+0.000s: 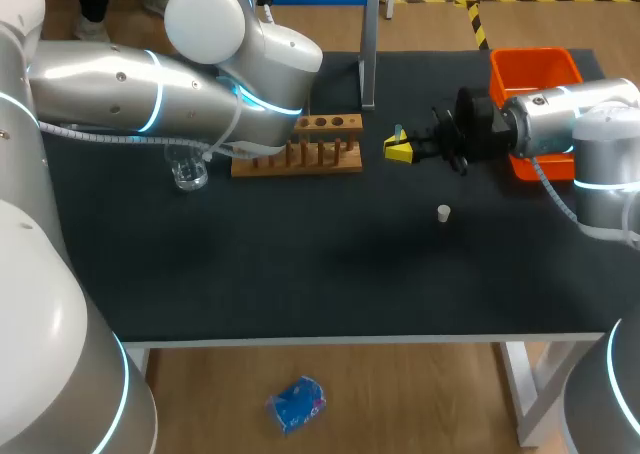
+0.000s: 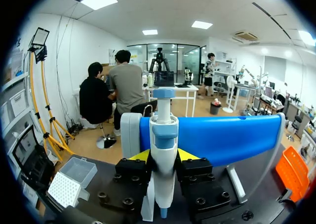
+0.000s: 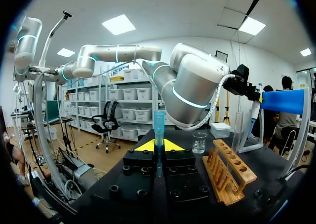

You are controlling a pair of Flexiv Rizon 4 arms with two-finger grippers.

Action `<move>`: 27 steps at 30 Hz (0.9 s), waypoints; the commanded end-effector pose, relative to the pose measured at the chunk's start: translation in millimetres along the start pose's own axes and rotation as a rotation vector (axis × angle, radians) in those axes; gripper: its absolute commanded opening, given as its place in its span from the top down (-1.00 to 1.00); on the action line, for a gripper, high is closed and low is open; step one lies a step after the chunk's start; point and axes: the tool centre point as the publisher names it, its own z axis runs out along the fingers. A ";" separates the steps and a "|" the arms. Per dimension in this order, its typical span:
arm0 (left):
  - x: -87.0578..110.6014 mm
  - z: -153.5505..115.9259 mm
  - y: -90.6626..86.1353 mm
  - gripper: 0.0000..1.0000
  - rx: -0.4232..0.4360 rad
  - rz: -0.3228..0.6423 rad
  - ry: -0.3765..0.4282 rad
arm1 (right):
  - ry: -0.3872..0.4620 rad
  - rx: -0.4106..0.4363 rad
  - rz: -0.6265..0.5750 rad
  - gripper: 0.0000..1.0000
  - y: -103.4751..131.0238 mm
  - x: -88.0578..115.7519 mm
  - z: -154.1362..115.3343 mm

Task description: Invert the test tube, pick up the pipette, mount the tip to pipette, aspirate from beaker and dispense into the tube, eject the tip, return the pipette, and cap with the stopper.

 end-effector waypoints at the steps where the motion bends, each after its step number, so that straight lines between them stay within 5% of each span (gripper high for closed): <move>1: 0.1 0.4 1.7 1.00 0.001 -0.001 0.001 | 0.001 0.002 0.000 1.00 0.7 0.5 -0.7; 19: -2.8 -35.0 -10.1 1.00 0.016 0.070 0.066 | 0.001 0.002 0.000 1.00 0.7 0.5 -0.7; 27: -10.8 -63.6 -26.8 1.00 0.121 0.064 0.075 | 0.001 0.002 0.000 1.00 0.7 0.5 -0.7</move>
